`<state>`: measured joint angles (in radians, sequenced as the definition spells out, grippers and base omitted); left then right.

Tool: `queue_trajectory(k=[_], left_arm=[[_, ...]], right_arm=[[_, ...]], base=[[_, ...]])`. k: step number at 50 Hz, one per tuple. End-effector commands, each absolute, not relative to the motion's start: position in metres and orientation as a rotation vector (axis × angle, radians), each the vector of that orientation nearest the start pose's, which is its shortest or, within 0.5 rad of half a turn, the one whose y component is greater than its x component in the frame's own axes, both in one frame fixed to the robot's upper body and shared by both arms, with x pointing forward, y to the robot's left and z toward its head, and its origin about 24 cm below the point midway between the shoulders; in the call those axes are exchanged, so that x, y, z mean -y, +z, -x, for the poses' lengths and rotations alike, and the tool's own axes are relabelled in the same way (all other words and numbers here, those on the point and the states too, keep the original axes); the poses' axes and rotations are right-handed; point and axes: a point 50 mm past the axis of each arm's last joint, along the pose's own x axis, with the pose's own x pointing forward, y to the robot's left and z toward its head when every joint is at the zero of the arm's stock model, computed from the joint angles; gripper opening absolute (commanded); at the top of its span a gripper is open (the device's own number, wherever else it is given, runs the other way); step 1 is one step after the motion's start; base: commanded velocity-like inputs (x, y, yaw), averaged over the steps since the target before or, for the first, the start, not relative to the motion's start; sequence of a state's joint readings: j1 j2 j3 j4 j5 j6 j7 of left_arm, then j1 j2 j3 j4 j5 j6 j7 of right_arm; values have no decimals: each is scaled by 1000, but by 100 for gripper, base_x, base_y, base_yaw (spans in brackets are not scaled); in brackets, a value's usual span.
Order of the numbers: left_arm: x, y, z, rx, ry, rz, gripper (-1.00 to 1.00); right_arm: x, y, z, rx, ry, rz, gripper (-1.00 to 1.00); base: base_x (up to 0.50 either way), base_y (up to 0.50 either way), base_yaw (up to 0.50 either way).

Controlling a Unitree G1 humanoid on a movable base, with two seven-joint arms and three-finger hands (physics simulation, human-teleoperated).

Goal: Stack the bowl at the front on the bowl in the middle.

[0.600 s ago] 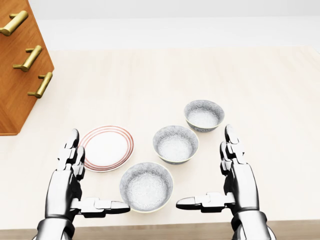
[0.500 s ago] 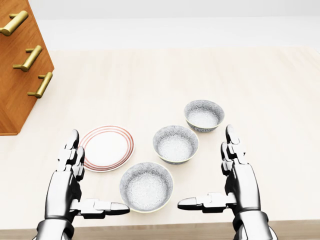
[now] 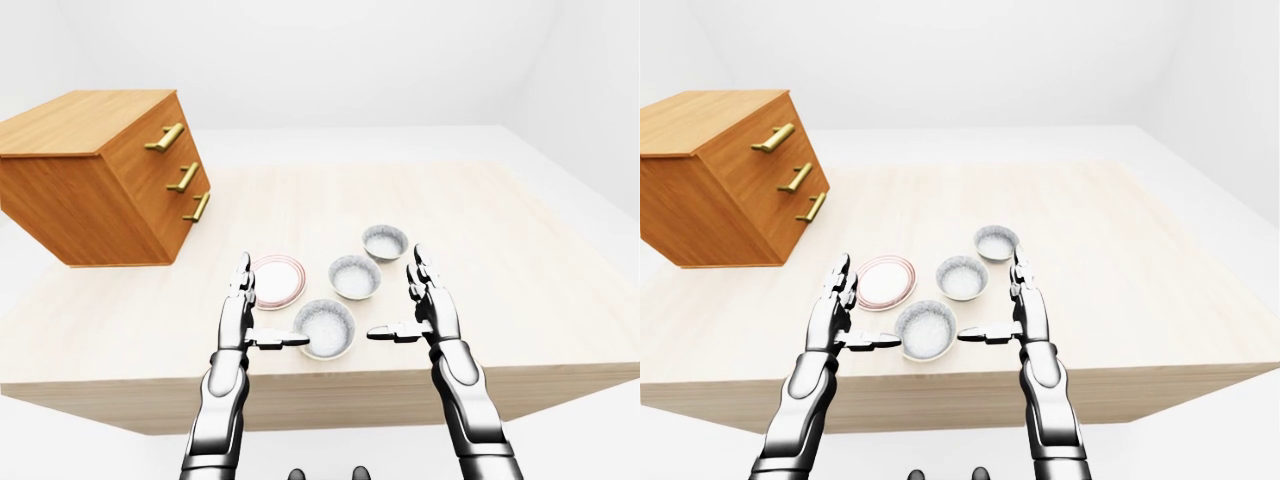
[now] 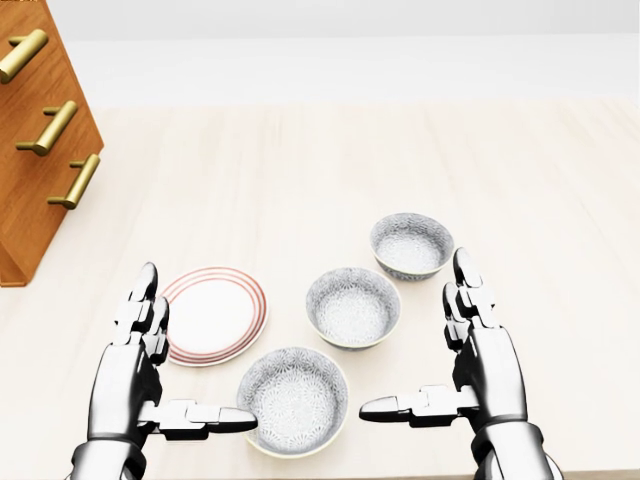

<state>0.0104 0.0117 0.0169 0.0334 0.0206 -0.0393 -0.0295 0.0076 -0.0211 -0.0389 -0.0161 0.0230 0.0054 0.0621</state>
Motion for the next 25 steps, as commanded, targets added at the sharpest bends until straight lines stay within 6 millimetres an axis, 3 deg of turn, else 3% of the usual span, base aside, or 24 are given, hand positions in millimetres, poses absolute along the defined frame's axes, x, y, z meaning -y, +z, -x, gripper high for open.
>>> queue_trajectory(k=[1,25], left_arm=[[-156,35,-251,-4,-8,-20,100],[-157,35,-252,-8,0,-16,100]], right_arm=[[160,42,-252,2,24,4,100],[162,44,-252,11,23,5,100]], base=[[15,0,0],[19,0,0]])
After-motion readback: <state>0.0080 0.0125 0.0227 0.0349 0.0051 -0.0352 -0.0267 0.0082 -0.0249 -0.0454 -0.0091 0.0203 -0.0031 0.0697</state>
